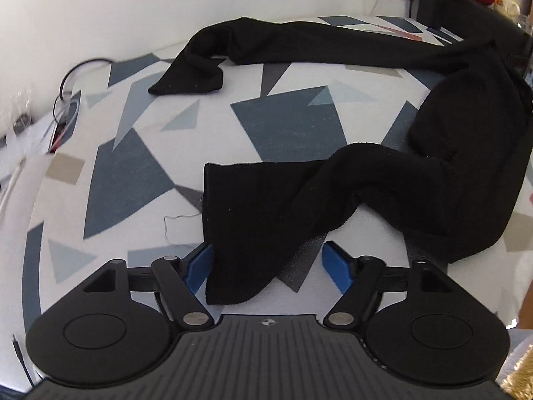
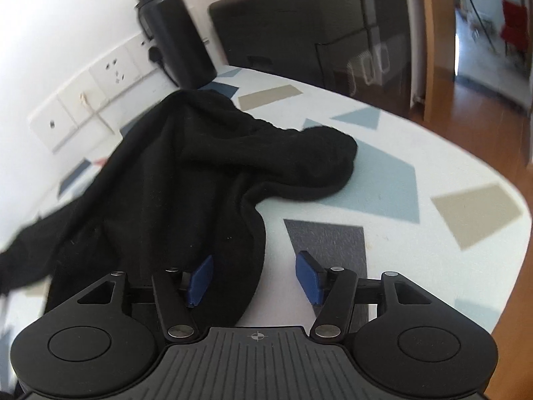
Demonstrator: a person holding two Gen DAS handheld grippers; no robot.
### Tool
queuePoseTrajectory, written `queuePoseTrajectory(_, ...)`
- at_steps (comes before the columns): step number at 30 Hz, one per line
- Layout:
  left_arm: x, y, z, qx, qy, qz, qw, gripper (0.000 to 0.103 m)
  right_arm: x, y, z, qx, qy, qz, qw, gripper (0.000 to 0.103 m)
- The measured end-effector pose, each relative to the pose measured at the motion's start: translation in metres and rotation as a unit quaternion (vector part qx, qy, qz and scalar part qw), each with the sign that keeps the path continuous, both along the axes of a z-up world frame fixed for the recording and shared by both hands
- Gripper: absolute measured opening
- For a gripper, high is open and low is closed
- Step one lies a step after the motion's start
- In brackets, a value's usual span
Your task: Fold clothes
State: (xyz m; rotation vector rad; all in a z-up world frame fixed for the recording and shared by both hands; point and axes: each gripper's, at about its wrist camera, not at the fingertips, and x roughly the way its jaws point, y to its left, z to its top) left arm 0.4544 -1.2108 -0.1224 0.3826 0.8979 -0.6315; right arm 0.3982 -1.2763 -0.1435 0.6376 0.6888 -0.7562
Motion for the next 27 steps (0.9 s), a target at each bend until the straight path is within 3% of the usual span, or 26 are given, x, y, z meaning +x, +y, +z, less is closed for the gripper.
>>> queuePoseTrajectory(2,0.000,-0.002,0.000,-0.003,-0.005,-0.002,1.0000,0.038,0.007,0.004,0.001,-0.017,0.019,0.012,1.000,0.036)
queuePoseTrajectory(3,0.003,0.001,0.003,-0.008,-0.002,0.006,0.9999,0.004,0.008,0.005,0.001,-0.014,0.020,0.015,1.000,0.013)
queuePoseTrajectory(4,0.005,0.004,0.005,-0.014,0.002,0.015,0.9998,0.005,0.007,0.004,0.001,-0.006,0.019,0.015,1.000,0.003)
queuePoseTrajectory(8,0.014,0.046,0.021,-0.066,0.008,0.087,0.9940,0.005,-0.007,0.003,0.005,-0.005,0.013,0.004,1.000,0.002)
queuePoseTrajectory(11,0.022,0.091,0.040,-0.113,0.018,0.156,0.9811,0.005,-0.025,0.003,0.008,0.016,-0.003,-0.011,1.000,0.002)
queuePoseTrajectory(14,0.023,0.117,0.053,-0.133,0.028,0.185,0.9732,0.005,-0.041,0.009,0.013,0.037,-0.022,-0.011,0.999,0.002)
queuePoseTrajectory(19,0.028,0.115,0.050,-0.097,0.046,0.158,0.9816,0.006,-0.050,0.038,0.019,0.019,0.003,0.026,0.999,0.002)
queuePoseTrajectory(25,0.012,0.107,0.036,-0.058,0.037,0.124,0.9899,0.007,-0.058,0.045,0.019,0.014,0.020,0.023,0.999,0.002)
queuePoseTrajectory(26,0.010,0.107,0.035,-0.055,0.037,0.121,0.9905,0.010,-0.061,0.046,0.019,0.012,0.022,0.018,1.000,0.002)
queuePoseTrajectory(27,0.009,0.107,0.032,-0.051,0.046,0.120,0.9904,0.020,-0.064,0.046,0.018,0.010,0.024,0.012,1.000,0.002)
